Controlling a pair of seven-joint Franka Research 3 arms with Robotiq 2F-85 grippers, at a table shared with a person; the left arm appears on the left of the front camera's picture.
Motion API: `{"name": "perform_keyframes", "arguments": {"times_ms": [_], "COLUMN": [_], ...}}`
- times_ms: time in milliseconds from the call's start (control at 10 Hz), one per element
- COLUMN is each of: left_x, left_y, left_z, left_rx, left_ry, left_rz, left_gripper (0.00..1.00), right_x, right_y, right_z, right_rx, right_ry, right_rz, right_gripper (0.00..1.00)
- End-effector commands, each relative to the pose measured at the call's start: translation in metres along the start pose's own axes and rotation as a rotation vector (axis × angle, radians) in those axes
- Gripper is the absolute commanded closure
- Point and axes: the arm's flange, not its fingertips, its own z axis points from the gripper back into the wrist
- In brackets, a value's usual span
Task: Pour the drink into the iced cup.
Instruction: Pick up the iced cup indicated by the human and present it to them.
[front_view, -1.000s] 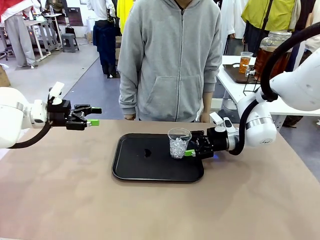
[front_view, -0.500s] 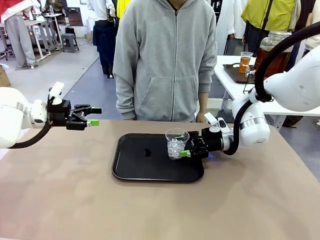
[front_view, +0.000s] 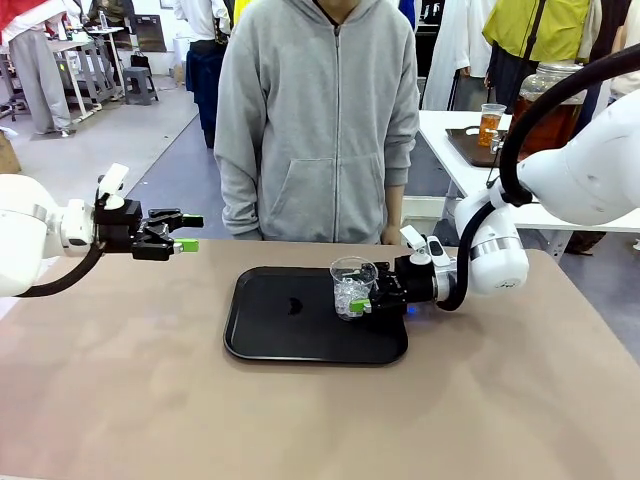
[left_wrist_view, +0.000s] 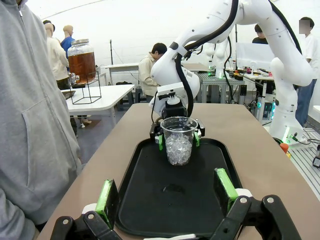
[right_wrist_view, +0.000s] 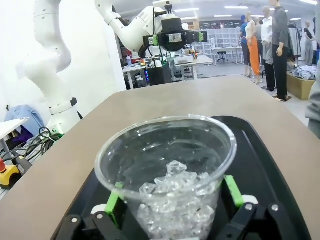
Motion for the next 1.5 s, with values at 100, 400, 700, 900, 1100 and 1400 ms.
{"name": "perform_keyframes", "arguments": {"times_ms": [100,400,700,900,1100,1400], "left_x": [0.002,0.002,0.002,0.002,0.002,0.002], "left_y": [0.0,0.0,0.0,0.0,0.0,0.0], "left_z": [-0.002,-0.002,-0.002,-0.002,-0.002,-0.002], "left_rx": [0.008,0.008,0.008,0.008,0.008,0.008], "left_ry": [-0.005,-0.005,-0.005,-0.005,-0.005,-0.005], "left_rz": [-0.003,-0.003,-0.003,-0.003,-0.003,-0.003], "left_gripper": [0.0,0.0,0.0,0.0,0.0,0.0], "right_x": [0.004,0.008,0.022,0.058,0.099,0.155], "right_y": [-0.006,-0.003,0.006,0.014,0.015,0.007], "right_z": [-0.007,-0.001,-0.002,-0.001,-0.003,-0.01], "right_rx": [-0.038,-0.019,0.016,0.035,0.049,0.026], "right_ry": [-0.016,-0.022,-0.051,-0.073,-0.082,-0.05], "right_rz": [-0.041,-0.024,-0.033,0.002,0.015,0.03], "right_gripper": [0.19,0.38,0.38,0.38,0.38,0.38]}}
